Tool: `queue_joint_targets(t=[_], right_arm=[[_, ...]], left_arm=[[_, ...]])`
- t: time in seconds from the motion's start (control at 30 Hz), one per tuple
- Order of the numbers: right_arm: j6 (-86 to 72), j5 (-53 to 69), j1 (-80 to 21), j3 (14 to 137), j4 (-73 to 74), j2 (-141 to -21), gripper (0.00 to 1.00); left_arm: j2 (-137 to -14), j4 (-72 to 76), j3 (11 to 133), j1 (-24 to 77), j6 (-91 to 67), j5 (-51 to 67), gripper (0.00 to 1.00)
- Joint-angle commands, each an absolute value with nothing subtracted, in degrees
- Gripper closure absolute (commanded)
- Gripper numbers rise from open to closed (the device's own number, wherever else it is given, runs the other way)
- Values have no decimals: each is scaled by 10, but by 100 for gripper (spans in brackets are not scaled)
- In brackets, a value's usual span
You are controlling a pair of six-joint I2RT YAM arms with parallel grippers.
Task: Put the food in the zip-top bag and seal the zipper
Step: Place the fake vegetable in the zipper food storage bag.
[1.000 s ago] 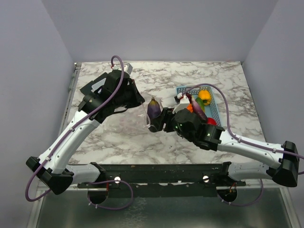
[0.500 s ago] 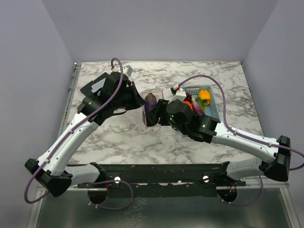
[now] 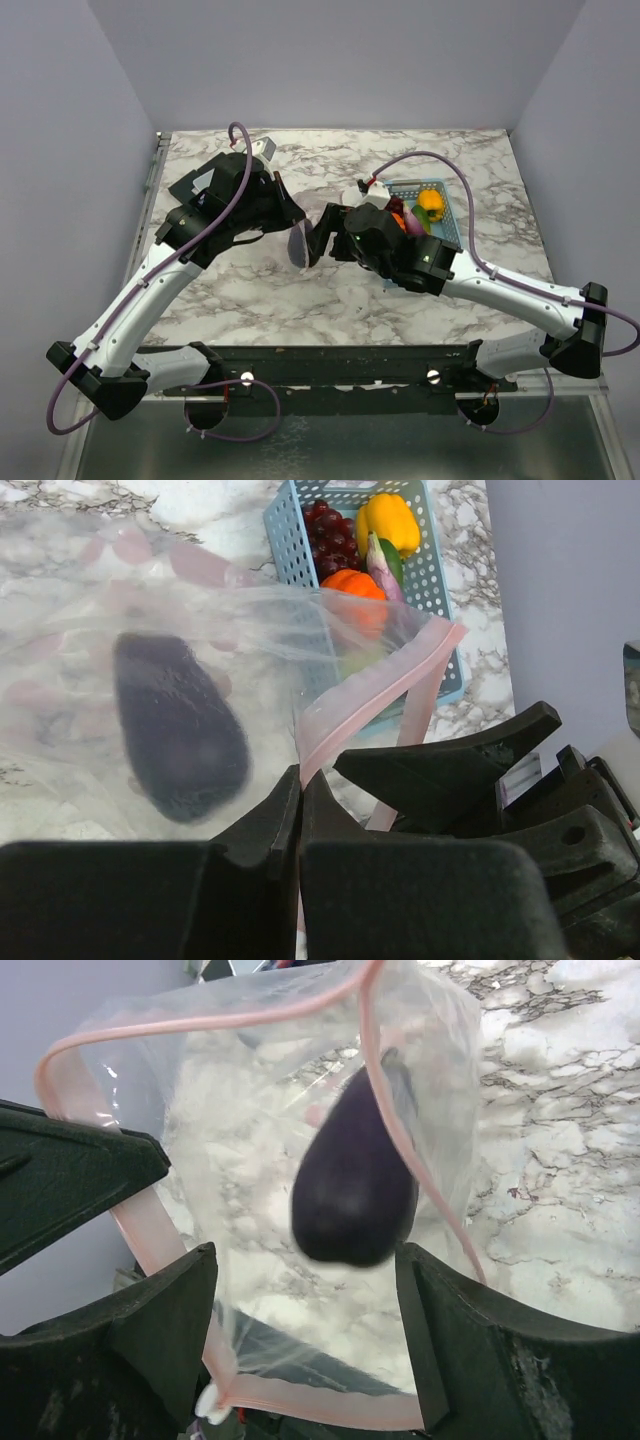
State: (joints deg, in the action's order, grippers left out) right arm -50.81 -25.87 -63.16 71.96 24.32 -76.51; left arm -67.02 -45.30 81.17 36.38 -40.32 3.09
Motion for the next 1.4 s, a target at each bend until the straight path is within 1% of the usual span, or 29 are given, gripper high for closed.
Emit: queue_joint_targets(t=[0.0, 0.33, 0.57, 1.07, 1.2, 1.37], right_arm=[[-519, -257, -636, 742, 266, -759, 23], [-494, -226, -636, 746, 272, -722, 23], [-447, -241, -636, 762, 324, -686, 23], [-379, -385, -636, 801, 481, -619, 23], [-375, -433, -632, 804, 536, -612, 21], [-362, -421, -588, 776, 555, -600, 20]], left_arm=[[-659, -438, 806, 362, -408, 45, 100], [-650, -437, 800, 363, -410, 36, 100], [-645, -437, 796, 362, -411, 27, 100], [-648, -442, 801, 362, -401, 22, 100], [-648, -446, 808, 362, -398, 18, 100], [-650, -451, 815, 362, -395, 16, 100]])
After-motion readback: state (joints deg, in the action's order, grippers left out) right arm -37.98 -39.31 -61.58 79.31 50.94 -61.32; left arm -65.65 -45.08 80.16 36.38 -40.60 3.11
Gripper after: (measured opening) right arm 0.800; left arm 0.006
